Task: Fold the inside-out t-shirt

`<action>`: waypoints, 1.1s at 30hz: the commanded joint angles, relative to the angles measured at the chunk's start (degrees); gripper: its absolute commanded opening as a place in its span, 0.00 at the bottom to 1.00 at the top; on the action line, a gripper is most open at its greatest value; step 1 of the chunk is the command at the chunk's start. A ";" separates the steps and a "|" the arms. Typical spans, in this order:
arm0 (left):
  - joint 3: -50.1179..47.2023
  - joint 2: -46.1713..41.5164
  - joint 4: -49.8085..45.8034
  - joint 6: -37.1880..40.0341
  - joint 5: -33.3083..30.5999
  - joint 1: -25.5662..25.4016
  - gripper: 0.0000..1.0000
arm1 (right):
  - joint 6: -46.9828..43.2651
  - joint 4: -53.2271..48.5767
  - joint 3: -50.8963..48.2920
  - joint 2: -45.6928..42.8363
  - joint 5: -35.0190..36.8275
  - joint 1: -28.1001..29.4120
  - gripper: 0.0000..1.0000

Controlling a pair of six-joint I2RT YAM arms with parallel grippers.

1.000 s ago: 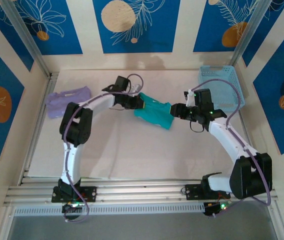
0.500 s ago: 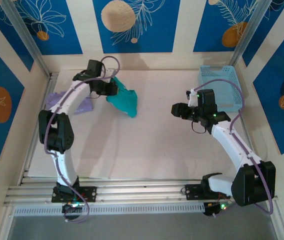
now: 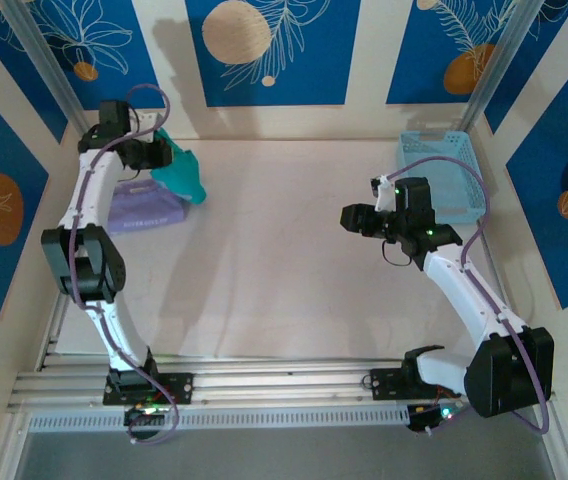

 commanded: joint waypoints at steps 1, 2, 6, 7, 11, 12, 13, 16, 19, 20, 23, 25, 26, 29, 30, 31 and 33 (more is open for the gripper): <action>3.56 0.83 -2.42 2.48 3.45 0.65 0.00 | -0.22 0.88 -0.91 -0.51 -1.18 0.33 0.52; 4.17 0.98 -3.07 2.86 3.08 0.96 0.00 | -0.24 0.88 -1.01 -0.38 -1.14 0.31 0.52; 4.57 0.04 -4.02 3.96 1.65 3.24 0.00 | -0.30 0.84 -0.96 -0.16 -1.25 0.36 0.52; 4.61 -0.07 -4.25 4.59 0.65 3.85 0.00 | -0.28 0.88 -0.92 -0.08 -1.26 0.43 0.52; 4.55 0.92 -5.84 7.03 -3.66 6.87 0.00 | -0.45 0.79 -1.02 0.02 -1.12 0.39 0.53; 4.40 1.59 -6.14 7.66 -5.26 7.61 0.00 | -0.46 0.79 -1.05 0.03 -0.99 0.43 0.53; 3.98 2.50 -5.96 8.13 -6.75 8.32 0.00 | -0.48 0.81 -1.13 0.15 -0.98 0.45 0.53; 1.71 5.75 -3.89 8.80 -11.62 9.01 0.00 | -0.59 0.97 -1.21 0.45 -1.02 0.48 0.53; 1.87 11.32 -4.42 8.42 -18.97 9.01 0.23 | -0.76 0.55 -1.03 0.59 -0.98 0.53 0.53; 2.55 12.96 -4.99 8.02 -21.75 8.96 0.29 | -0.77 0.42 -0.96 0.59 -0.85 0.48 0.53; 7.38 17.49 -8.89 4.78 -34.09 9.01 0.49 | -0.90 -0.31 -0.70 0.15 -0.47 0.53 0.53; 8.60 17.34 -9.42 2.68 -40.40 9.05 0.60 | -0.94 -0.94 -0.57 -0.22 0.29 0.51 0.53; 8.15 16.37 -8.97 1.95 -41.97 9.07 0.64 | -0.86 -1.17 -0.65 -0.40 0.62 0.56 0.53; 4.64 11.16 -5.93 -0.75 -45.34 9.13 0.85 | -0.42 -1.71 -1.21 -1.18 2.18 0.84 0.53; 2.55 8.85 -4.17 -1.42 -46.52 9.12 0.92 | -0.44 -2.07 -1.42 -1.59 3.40 0.88 0.54; 0.28 6.55 -2.26 -2.19 -47.62 9.23 0.98 | -0.63 -2.67 -1.45 -2.07 4.67 0.95 0.55; -3.68 2.56 0.73 -3.45 -49.13 9.55 1.00 | -1.06 -3.89 -1.49 -3.06 6.53 1.19 0.56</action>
